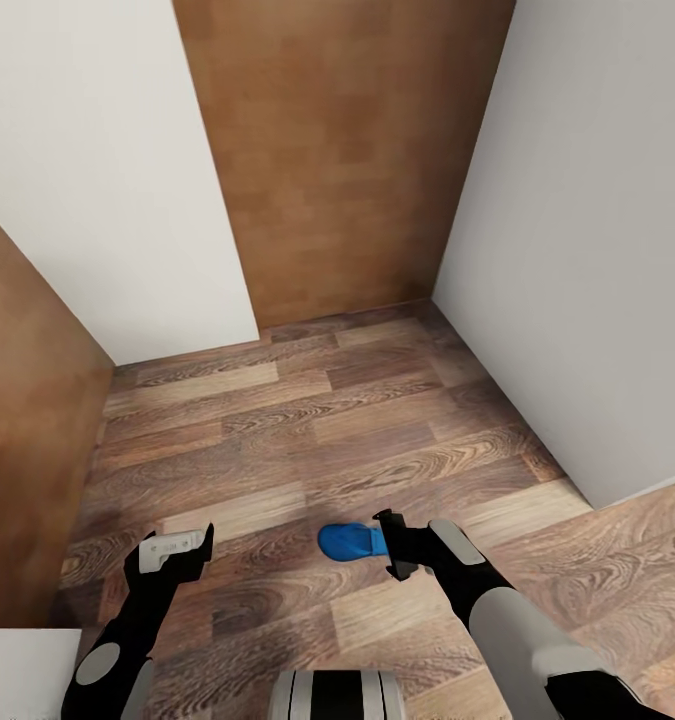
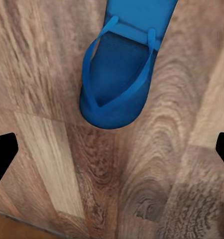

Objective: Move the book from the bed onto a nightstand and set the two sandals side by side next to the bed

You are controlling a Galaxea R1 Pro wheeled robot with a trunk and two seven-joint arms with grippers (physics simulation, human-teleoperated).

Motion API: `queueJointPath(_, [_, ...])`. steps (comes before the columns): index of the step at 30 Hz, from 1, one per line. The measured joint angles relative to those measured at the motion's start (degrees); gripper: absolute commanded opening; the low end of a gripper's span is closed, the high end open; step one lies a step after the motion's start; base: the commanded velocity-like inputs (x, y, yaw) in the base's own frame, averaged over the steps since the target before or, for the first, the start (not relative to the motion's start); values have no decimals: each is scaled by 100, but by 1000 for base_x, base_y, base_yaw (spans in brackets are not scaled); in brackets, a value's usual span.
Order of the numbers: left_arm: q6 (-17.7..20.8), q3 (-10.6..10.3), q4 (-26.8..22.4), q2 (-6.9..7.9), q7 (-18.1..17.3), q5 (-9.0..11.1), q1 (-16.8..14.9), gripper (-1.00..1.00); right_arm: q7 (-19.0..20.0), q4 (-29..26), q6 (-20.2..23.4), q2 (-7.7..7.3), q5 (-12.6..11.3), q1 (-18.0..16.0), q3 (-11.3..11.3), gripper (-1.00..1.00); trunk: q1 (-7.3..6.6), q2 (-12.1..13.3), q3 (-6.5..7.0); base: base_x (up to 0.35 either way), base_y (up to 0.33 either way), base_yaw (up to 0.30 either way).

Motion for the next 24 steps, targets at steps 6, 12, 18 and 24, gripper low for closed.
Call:
queueJointPath(6, [0,0,0,0,0,0,0,100,0,0,-1,0,1,1,1,100,15,-8,-133,0,0,0])
queueJointPath(12, [0,0,-4,0,-8,0,0,100,0,0,-1,0,0,2,1,100,15,-8,-134,0,0,0])
queueJointPath(18, [-2,1,-5,0,-9,5,0,100,0,0,-1,0,0,1,0,100,13,-8,-134,88,0,0])
queueJointPath(24, [-55,0,0,0,-8,14,1,100,0,0,-1,0,0,1,1,100,15,-8,-134,41,0,0])
